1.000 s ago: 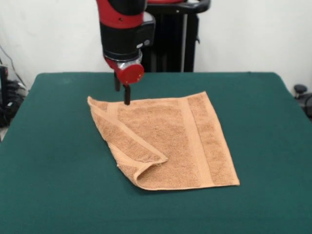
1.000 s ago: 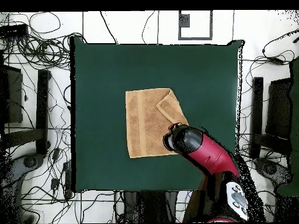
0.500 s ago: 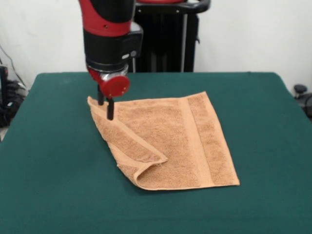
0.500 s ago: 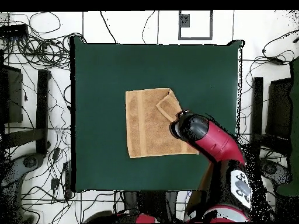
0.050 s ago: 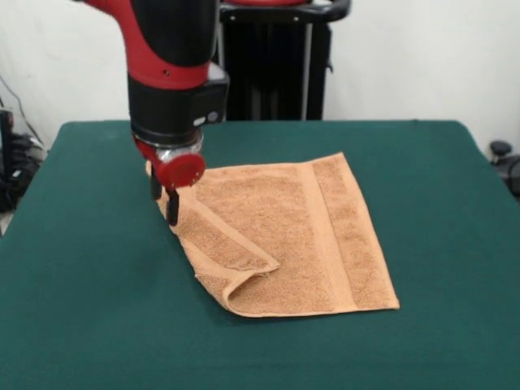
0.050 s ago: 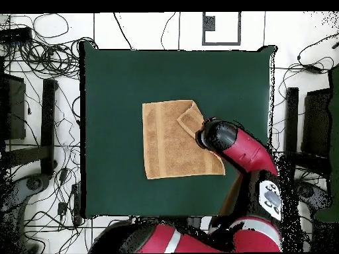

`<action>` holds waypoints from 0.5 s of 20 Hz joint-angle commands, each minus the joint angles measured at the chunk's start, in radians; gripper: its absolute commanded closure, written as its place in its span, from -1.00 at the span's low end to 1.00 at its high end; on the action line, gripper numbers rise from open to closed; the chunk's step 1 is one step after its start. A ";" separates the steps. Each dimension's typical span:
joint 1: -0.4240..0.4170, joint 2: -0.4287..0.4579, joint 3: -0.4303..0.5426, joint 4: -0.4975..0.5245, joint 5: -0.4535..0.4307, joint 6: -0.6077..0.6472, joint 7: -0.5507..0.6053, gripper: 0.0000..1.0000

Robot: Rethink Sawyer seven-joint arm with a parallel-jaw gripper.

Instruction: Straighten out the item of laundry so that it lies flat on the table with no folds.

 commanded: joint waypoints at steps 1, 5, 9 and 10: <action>0.056 0.096 0.043 -0.104 0.064 0.132 0.249 -1.00; 0.073 0.109 0.030 -0.138 0.075 0.166 0.265 -1.00; 0.071 0.126 0.031 -0.182 0.081 0.197 0.260 -1.00; 0.073 0.130 0.030 -0.190 0.082 0.199 0.261 -1.00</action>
